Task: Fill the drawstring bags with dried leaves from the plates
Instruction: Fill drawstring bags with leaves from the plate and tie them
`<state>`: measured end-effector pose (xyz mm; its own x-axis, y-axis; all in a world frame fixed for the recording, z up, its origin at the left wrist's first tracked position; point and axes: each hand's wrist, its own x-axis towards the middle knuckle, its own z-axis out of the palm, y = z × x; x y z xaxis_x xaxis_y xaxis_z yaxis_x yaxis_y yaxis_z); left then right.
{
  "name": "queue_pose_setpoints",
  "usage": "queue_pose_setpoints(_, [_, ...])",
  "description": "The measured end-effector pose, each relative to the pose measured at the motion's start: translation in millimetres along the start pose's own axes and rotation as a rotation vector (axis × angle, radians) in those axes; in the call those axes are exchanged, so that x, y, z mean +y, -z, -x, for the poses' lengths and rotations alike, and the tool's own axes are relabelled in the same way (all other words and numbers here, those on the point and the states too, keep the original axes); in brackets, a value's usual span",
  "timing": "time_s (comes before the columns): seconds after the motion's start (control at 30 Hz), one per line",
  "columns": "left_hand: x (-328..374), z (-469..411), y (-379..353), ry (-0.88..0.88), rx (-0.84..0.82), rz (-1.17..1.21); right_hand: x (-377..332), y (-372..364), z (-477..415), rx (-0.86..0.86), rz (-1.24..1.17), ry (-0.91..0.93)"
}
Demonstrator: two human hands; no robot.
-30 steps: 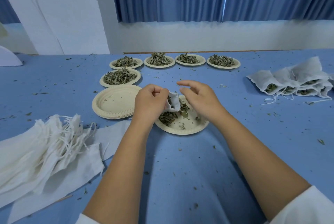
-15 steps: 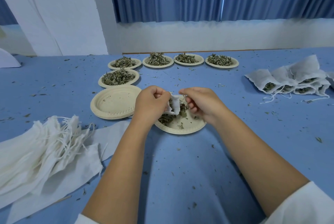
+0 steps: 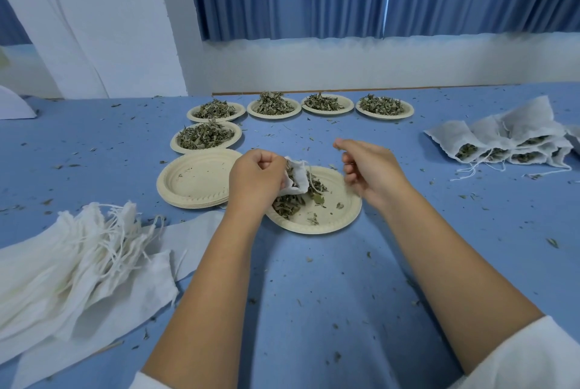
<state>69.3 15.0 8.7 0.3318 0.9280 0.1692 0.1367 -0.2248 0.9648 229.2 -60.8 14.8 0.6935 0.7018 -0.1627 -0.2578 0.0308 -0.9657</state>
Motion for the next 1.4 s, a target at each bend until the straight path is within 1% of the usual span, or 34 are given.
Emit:
queue_pose_setpoints(0.1, [0,-1,0,-0.001,0.038,0.032,2,-12,11,-0.229,0.166,0.115])
queue_pose_setpoints(0.17, [0,-1,0,-0.016,0.045,0.037,5,-19,18,-0.296,0.338,0.23])
queue_pose_setpoints(0.23, [1,0,1,-0.04,0.026,0.02,10,-25,23,-0.262,0.506,0.369])
queue_pose_setpoints(0.33, [2,2,0,-0.066,0.001,-0.02,21,-34,27,-0.163,0.708,0.56])
queue_pose_setpoints(0.43, [3,3,0,-0.091,0.003,-0.074,24,-37,32,-0.12,0.816,0.65])
queue_pose_setpoints(0.57, [4,4,0,-0.092,-0.025,-0.076,24,-38,32,-0.116,1.006,0.723])
queue_pose_setpoints(0.63, [4,4,-1,-0.097,-0.046,-0.092,25,-40,31,-0.122,1.097,0.717])
queue_pose_setpoints(0.7, [4,5,-3,-0.098,-0.068,-0.111,26,-41,30,-0.137,1.196,0.669])
queue_pose_setpoints(0.77, [3,5,-4,-0.088,-0.088,-0.107,26,-41,29,-0.192,1.223,0.631])
queue_pose_setpoints(0.83, [4,4,-4,-0.078,-0.088,-0.092,27,-39,28,-0.277,1.2,0.596])
queue_pose_setpoints(0.9, [4,3,-2,-0.07,-0.061,-0.055,24,-36,27,-0.33,1.101,0.561])
queue_pose_setpoints(0.97, [4,3,0,-0.066,-0.018,0.005,21,-32,28,-0.327,0.93,0.556])
queue_pose_setpoints(1.07, [2,2,2,-0.075,0.068,0.023,14,-27,24,-0.202,0.695,0.534])
queue_pose_setpoints(1.13, [3,1,2,-0.057,0.114,0.047,11,-22,18,-0.084,0.679,0.521])
queue_pose_setpoints(1.2, [3,1,3,-0.039,0.16,0.097,8,-14,9,-0.026,0.843,0.49])
queue_pose_setpoints(1.23, [3,0,4,-0.038,0.187,0.124,8,-10,5,-0.041,0.964,0.443])
queue_pose_setpoints(1.3, [3,-1,7,-0.046,0.241,0.182,11,-6,2,-0.133,1.194,0.325])
queue_pose_setpoints(1.33, [3,-1,7,-0.048,0.265,0.213,15,-7,0,-0.186,1.284,0.307])
queue_pose_setpoints(1.4, [2,-3,8,-0.045,0.298,0.258,23,-14,-1,-0.259,1.392,0.346])
